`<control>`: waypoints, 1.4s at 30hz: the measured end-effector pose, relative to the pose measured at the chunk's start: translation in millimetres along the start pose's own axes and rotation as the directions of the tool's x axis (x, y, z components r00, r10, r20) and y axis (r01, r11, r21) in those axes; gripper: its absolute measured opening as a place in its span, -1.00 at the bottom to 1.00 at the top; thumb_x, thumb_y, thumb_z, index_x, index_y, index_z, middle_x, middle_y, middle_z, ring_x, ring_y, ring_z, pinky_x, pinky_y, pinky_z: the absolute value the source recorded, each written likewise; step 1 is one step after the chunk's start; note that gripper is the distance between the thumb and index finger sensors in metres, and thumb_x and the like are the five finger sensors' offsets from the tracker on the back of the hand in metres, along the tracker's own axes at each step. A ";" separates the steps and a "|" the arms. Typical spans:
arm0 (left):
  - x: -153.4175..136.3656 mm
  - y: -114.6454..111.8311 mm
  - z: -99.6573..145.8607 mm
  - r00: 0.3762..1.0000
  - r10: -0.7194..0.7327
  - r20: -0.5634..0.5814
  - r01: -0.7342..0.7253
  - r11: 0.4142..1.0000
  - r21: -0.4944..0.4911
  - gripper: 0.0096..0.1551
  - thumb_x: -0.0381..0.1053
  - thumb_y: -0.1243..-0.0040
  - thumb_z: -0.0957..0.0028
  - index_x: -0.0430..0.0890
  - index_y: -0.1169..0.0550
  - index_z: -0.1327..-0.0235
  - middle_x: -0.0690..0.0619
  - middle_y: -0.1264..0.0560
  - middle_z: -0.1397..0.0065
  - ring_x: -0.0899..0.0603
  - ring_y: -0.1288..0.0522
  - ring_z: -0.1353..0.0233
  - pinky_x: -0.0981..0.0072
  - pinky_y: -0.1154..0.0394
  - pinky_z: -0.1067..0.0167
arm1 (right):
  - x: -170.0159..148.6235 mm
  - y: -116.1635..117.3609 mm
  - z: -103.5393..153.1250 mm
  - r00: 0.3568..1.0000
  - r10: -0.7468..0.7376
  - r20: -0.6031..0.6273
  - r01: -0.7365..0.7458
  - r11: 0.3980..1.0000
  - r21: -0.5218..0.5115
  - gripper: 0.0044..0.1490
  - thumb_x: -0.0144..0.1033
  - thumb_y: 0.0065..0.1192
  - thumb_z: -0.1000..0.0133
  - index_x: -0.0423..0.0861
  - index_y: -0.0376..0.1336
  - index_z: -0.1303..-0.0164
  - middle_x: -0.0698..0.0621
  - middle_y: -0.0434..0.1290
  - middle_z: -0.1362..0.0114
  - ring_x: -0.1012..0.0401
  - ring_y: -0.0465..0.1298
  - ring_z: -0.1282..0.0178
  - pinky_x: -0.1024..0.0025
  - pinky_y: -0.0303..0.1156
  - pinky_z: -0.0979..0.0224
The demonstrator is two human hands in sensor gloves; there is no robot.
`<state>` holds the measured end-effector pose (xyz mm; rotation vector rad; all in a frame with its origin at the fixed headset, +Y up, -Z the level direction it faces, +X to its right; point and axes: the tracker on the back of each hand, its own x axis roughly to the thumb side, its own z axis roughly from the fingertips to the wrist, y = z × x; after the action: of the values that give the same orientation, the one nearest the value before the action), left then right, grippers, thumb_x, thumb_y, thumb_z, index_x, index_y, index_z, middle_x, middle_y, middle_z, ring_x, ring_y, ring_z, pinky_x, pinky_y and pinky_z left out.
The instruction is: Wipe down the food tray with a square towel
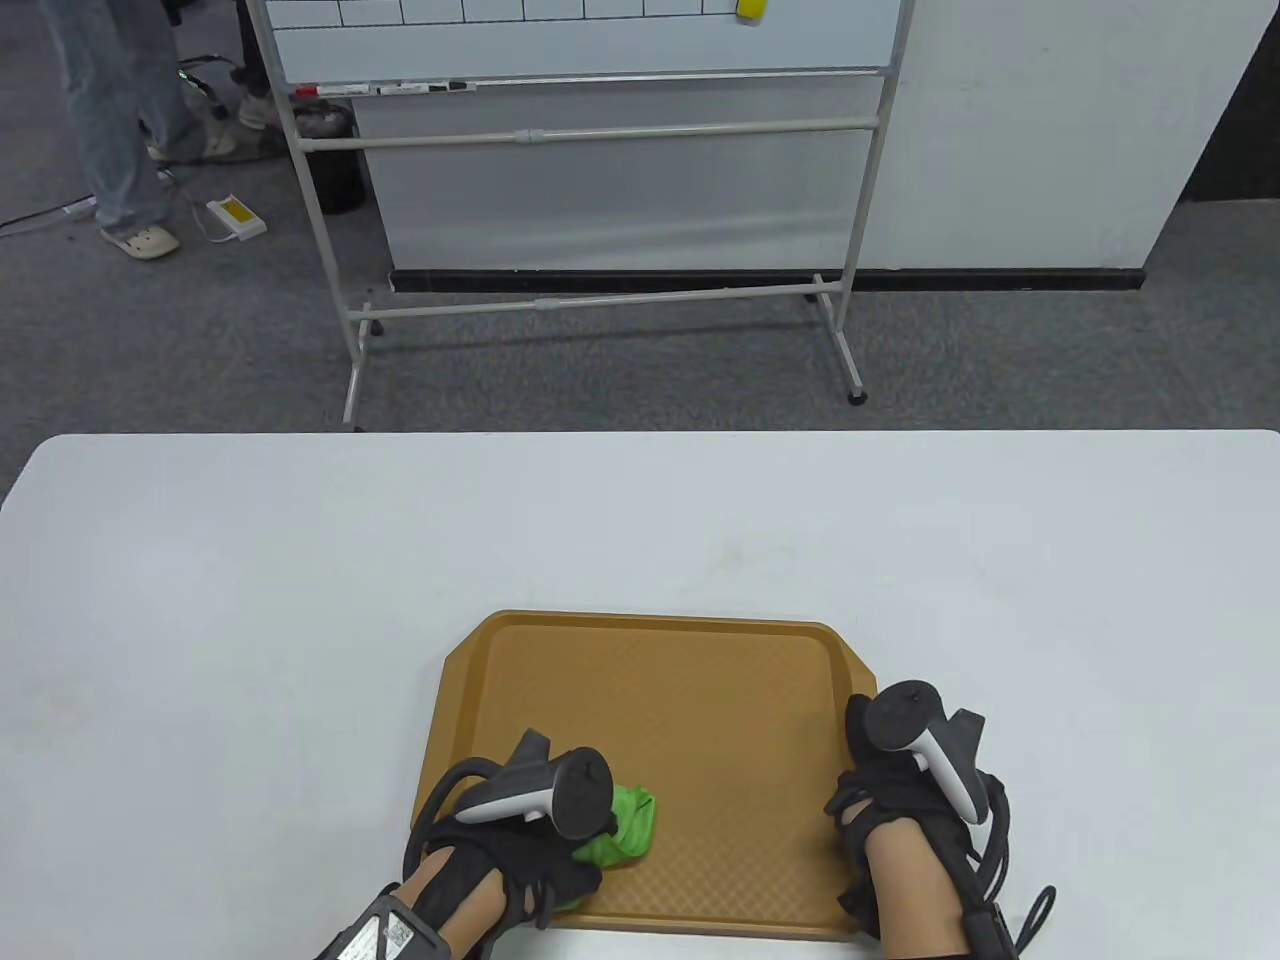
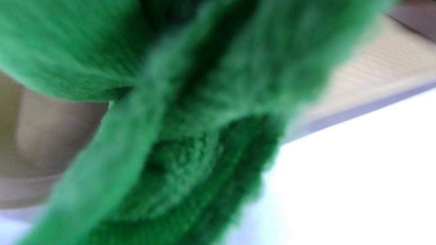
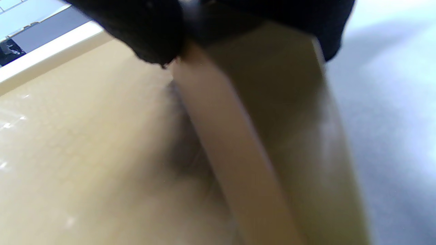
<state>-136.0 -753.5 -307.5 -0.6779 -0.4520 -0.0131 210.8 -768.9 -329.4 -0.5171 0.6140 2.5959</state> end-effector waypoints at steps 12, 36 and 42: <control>-35.3 30.9 -51.4 0.957 0.126 -0.260 -0.105 0.990 0.092 -0.20 0.33 -0.04 -0.12 0.23 0.05 -0.48 0.00 0.24 -0.68 -0.28 0.03 -0.55 -0.25 0.04 -0.47 | -0.9 -1.0 -0.7 1.000 0.000 0.019 0.000 1.000 0.021 -0.06 -0.19 0.21 -0.10 0.33 -0.25 -0.52 -0.07 0.02 -0.67 -0.01 0.43 -0.24 0.02 0.40 -0.30; 76.5 16.1 -80.7 0.986 -0.074 0.151 0.070 0.997 0.033 -0.18 0.35 0.00 -0.10 0.46 0.18 -0.42 0.24 0.39 -0.66 -0.27 0.39 -0.63 -0.26 0.27 -0.45 | -1.0 -2.4 -1.0 1.000 0.007 0.022 -0.007 1.000 0.021 -0.06 -0.19 0.20 -0.10 0.33 -0.24 -0.52 -0.07 0.02 -0.66 -0.01 0.43 -0.25 0.01 0.39 -0.31; 62.8 -4.4 -38.2 0.964 -0.186 0.188 0.174 0.982 0.079 -0.14 0.28 -0.12 -0.06 0.44 0.10 -0.45 0.22 0.29 -0.71 -0.28 0.25 -0.66 -0.23 0.11 -0.49 | -2.8 -3.1 -1.4 1.000 -0.014 0.022 0.013 1.000 0.028 -0.07 -0.18 0.20 -0.11 0.34 -0.24 -0.52 -0.08 0.02 -0.67 -0.01 0.42 -0.25 0.01 0.39 -0.31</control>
<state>-64.7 -771.9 -305.4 -0.5777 -0.6993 -0.1046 215.0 -767.9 -330.3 -0.4809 0.6363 2.5730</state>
